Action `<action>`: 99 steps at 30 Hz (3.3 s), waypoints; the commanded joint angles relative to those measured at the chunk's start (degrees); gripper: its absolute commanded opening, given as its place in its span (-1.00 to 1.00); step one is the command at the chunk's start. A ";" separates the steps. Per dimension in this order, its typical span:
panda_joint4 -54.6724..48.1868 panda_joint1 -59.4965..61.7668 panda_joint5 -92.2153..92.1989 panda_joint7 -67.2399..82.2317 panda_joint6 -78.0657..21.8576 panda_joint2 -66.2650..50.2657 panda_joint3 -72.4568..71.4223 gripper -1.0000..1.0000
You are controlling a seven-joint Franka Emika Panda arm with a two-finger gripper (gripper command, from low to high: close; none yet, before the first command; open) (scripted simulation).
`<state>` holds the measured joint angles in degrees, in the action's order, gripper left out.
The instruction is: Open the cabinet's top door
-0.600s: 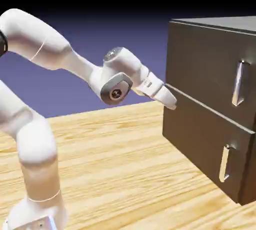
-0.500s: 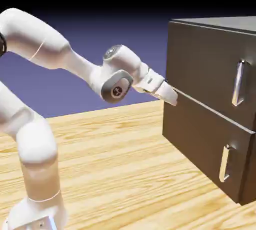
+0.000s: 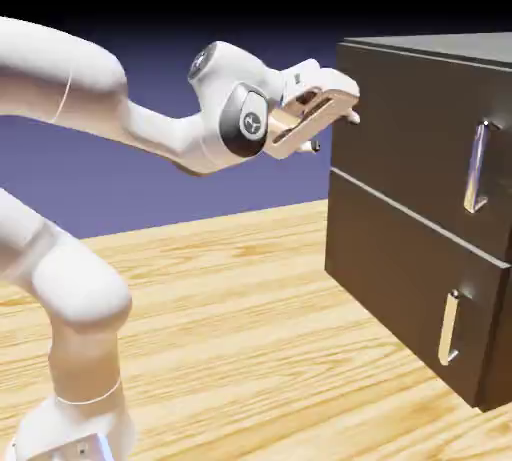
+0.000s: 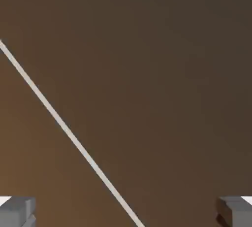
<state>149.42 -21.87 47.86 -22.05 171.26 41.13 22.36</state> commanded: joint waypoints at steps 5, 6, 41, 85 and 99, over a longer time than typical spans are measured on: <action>-3.01 -5.52 12.46 5.31 -0.72 2.21 5.82 1.00; -3.62 -6.62 14.95 6.38 -0.86 2.65 6.99 1.00; -24.71 -45.23 102.17 43.56 -5.87 18.09 47.73 1.00; -7.57 -2.66 117.93 8.96 -18.03 -7.71 13.90 -1.00; 3.66 21.98 102.45 11.37 -18.11 0.37 -11.51 -1.00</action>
<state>153.07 0.12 150.36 -10.68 153.12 41.51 10.85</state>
